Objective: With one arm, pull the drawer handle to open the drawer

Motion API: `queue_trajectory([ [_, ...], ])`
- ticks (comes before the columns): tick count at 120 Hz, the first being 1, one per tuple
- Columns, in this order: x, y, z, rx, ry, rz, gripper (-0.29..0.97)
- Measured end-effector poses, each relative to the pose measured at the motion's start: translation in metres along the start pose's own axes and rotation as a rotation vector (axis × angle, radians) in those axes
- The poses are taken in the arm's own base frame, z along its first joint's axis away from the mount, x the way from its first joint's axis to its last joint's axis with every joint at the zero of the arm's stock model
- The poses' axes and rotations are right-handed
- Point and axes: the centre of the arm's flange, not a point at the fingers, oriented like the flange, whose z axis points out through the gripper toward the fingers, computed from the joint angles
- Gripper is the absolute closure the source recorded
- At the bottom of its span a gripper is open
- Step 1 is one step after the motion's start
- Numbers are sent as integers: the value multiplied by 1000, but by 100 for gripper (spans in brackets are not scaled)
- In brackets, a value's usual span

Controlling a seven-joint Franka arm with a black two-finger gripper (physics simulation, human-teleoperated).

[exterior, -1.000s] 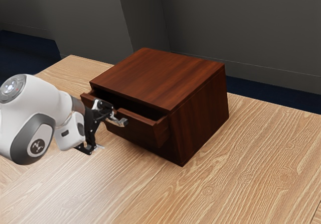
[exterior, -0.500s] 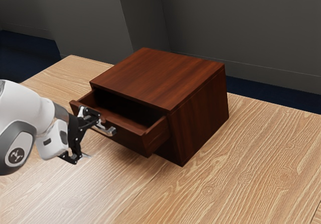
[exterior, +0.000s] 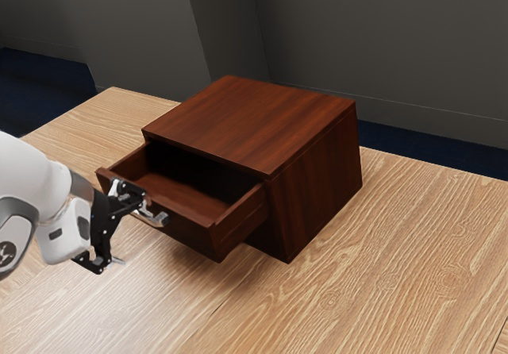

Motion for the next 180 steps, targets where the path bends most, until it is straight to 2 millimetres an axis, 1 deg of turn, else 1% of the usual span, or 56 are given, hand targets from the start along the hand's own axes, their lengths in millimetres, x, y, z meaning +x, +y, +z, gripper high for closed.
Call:
queue_trajectory([
  [22, 1, 10, -5, -9, 7, -3, 2],
  [60, -3, 27, -14, -28, -6, -19, 0],
  [77, 0, 26, -20, -56, -15, -6, 2],
  [104, -2, 14, -41, -74, -46, 17, 1],
  [114, 5, 5, -54, -65, -59, 36, 0],
  [128, 24, -14, -83, -39, -83, 72, 0],
  [135, 32, -27, -105, -17, -94, 79, 0],
  [142, 35, -40, -130, 6, -103, 74, 0],
  [159, 29, -68, -177, 27, -120, 22, 0],
  [163, 27, -73, -186, 27, -124, 6, 0],
  [170, 22, -87, -193, 10, -131, -28, 0],
  [180, 15, -117, -193, -35, -143, -83, 0],
])
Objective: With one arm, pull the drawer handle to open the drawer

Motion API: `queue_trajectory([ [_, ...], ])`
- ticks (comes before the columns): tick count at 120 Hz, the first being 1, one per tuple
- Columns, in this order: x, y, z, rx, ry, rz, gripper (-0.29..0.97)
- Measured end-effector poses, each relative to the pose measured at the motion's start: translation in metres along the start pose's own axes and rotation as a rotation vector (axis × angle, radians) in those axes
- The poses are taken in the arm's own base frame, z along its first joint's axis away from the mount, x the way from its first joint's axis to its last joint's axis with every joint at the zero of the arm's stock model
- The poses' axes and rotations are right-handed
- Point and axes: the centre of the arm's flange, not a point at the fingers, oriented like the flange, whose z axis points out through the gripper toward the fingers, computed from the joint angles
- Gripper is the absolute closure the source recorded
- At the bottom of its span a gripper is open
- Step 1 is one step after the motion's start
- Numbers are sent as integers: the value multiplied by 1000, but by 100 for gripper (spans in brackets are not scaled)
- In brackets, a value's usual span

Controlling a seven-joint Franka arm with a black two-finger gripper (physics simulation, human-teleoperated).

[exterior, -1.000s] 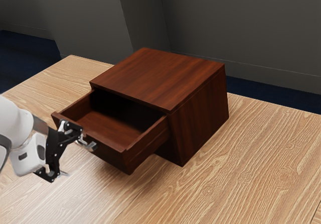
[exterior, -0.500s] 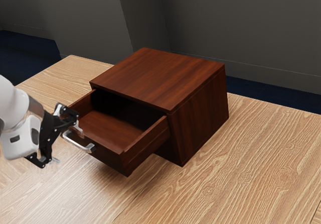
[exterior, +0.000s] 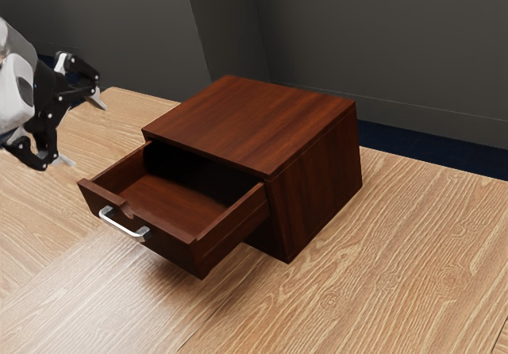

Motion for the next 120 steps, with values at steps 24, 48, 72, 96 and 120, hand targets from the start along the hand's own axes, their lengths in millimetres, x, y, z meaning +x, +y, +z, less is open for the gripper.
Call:
queue_trajectory([
  [24, -22, -20, -8, -82, -33, -155, 0],
  [48, -27, -24, -27, -161, -59, -314, 0],
  [72, -20, -15, -15, -294, -125, -522, 0],
  [96, -20, -18, 0, -324, -168, -749, 0],
  [120, -1, -16, -7, -314, -197, -911, 0],
])
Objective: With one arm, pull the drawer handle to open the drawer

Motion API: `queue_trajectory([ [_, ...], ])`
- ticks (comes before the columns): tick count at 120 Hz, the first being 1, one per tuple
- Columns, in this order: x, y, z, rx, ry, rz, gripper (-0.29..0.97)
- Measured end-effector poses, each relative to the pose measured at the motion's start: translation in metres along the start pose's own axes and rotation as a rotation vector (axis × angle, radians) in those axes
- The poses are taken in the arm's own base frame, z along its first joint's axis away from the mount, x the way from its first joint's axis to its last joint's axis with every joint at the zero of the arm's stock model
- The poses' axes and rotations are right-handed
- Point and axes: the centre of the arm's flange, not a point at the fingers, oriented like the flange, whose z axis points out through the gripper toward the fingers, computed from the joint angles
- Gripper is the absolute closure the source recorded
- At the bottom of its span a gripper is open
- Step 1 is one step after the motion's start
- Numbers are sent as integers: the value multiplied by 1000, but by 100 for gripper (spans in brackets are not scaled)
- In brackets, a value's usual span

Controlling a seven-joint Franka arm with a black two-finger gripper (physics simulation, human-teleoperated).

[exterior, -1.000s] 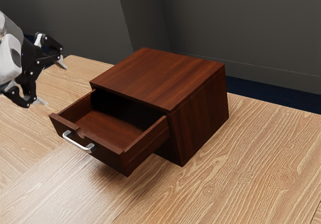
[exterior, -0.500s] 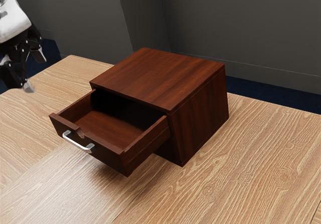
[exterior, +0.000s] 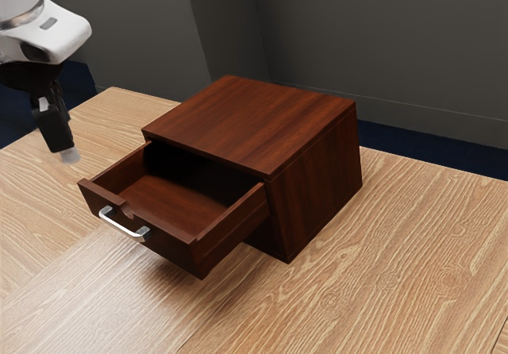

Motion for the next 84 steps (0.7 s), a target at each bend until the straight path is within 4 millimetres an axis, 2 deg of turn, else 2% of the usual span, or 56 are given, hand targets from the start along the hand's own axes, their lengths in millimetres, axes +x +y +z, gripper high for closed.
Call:
queue_trajectory([
  [10, -4, -1, -1, -3, -9, -72, 0],
  [22, -5, 1, -12, 7, 4, -139, 0],
  [38, -6, 1, -13, 6, -2, -214, 0],
  [84, -3, 8, -21, 40, -4, -343, 0],
])
